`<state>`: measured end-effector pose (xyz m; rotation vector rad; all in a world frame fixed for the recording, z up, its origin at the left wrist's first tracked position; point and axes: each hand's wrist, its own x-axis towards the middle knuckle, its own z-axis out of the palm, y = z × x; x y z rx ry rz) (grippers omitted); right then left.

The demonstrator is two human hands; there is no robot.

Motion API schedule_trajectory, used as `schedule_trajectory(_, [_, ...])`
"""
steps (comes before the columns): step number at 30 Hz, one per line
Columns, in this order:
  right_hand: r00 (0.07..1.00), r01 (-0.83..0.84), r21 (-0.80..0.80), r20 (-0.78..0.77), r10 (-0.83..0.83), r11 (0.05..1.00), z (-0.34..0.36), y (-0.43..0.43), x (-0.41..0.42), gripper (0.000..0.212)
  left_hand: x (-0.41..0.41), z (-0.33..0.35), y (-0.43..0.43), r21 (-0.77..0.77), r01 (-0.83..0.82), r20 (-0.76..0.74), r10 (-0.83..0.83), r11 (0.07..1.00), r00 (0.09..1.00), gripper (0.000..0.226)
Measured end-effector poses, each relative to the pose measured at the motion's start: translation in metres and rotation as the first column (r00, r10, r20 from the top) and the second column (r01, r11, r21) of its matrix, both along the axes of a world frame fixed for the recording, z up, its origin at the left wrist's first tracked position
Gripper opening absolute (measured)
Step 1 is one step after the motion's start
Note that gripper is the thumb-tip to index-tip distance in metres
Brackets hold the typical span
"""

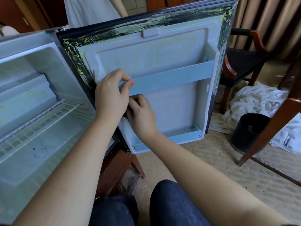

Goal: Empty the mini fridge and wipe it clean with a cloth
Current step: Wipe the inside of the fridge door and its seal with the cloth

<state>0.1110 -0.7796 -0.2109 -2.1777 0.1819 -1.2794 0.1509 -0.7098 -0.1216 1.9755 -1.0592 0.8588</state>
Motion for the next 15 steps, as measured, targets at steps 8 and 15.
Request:
schedule_trajectory(8, [0.911,0.376,0.47,-0.029,-0.412,0.799,-0.016,-0.108,-0.063,0.043,-0.002,0.001,-0.002,-0.001,0.004,-0.014,-0.004,1.0,1.0,0.012])
schedule_trajectory(15, [0.964,0.254,0.396,-0.028,-0.264,0.882,-0.008,-0.068,-0.038,0.047,0.002,0.001,-0.003,0.031,0.006,-0.005,-0.005,1.0,1.0,0.011])
